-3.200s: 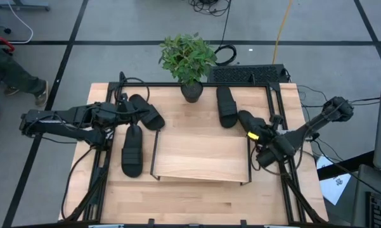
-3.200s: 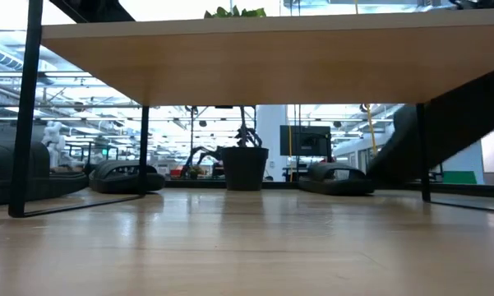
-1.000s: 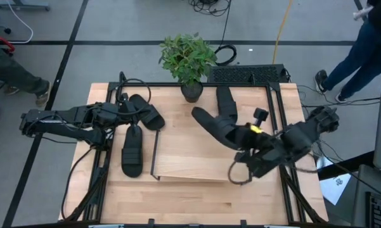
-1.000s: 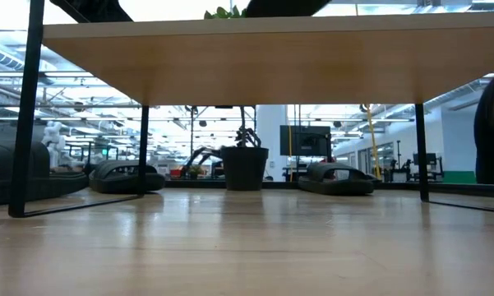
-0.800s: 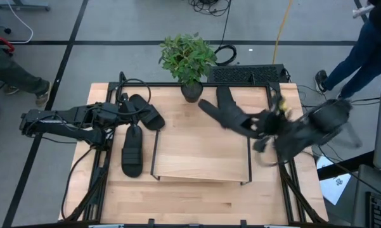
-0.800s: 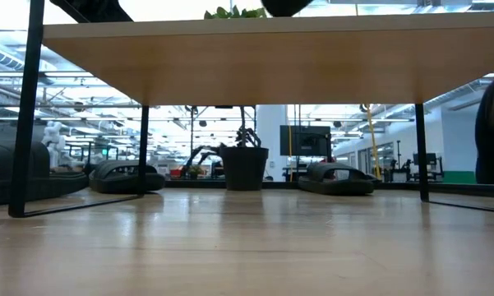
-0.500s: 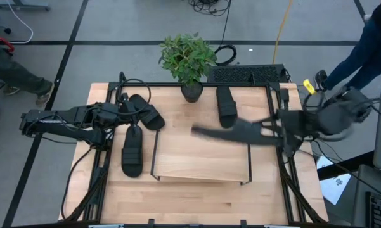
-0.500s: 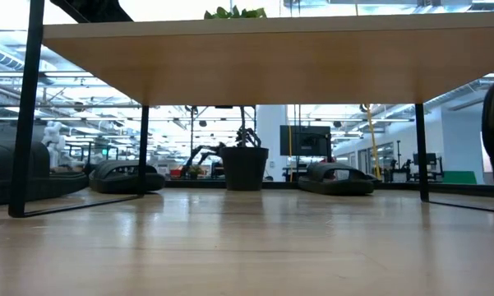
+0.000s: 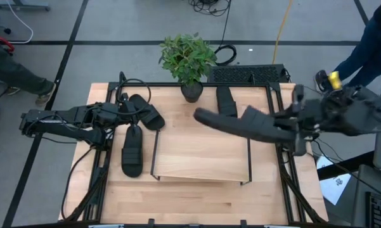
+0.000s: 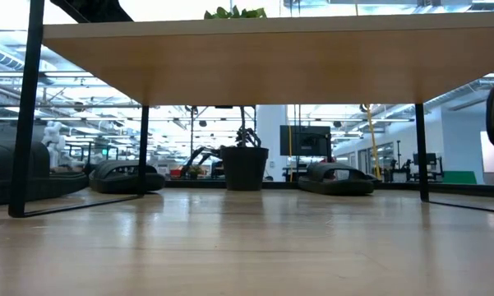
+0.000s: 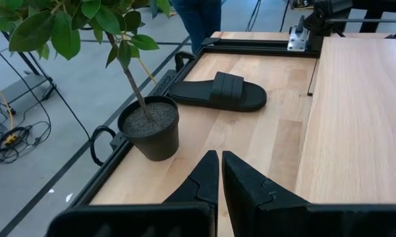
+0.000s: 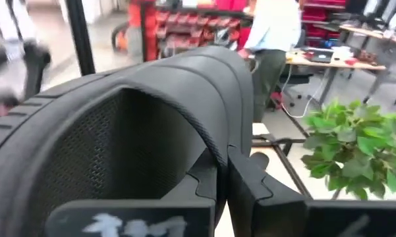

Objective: Pick and place slides into the shelf
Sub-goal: Put the black slipper on the shelf

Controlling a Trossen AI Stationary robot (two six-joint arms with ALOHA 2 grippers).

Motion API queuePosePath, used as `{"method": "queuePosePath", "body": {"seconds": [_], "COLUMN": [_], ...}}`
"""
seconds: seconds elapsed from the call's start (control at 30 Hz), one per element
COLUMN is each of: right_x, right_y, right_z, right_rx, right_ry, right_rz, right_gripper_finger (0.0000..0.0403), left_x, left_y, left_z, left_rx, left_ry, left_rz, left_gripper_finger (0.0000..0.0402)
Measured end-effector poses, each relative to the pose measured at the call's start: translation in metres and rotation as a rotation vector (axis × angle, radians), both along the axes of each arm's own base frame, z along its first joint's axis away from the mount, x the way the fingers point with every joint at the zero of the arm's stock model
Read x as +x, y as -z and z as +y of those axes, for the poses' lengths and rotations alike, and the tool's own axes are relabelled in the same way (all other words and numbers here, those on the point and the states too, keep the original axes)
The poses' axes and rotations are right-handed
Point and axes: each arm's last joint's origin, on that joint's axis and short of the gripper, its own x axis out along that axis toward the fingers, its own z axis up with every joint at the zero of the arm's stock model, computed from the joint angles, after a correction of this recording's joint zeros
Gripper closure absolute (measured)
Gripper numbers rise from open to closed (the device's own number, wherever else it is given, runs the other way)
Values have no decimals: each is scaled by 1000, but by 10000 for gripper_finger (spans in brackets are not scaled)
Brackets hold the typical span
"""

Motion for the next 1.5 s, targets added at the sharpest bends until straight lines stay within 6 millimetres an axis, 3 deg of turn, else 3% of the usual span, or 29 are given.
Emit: {"method": "queuePosePath", "body": {"seconds": [0.1,0.23,0.47,0.73,0.93,1.2,1.5], "right_x": [-11,-11,22,69,96,106,105], "right_y": [0,19,40,82,126,173,224], "right_z": [-2,-1,17,31,35,34,31], "right_rx": [81,134,148,-59,-255,-380,-453], "right_ry": [61,166,218,226,273,339,442], "right_rz": [13,136,275,516,672,800,873], "right_gripper_finger": [402,402,402,402,402,402,402], "left_x": [0,0,1,1,1,1,1], "left_y": [0,-1,-1,-1,-1,-1,-1], "left_z": [0,0,0,0,0,0,0], "left_rx": [-1,0,-8,-15,-24,-36,-42], "left_ry": [0,0,-3,-7,-11,-16,-19], "left_rz": [0,-6,-19,-22,-26,-31,-33], "left_gripper_finger": [380,380,380,380,380,380,380]}}
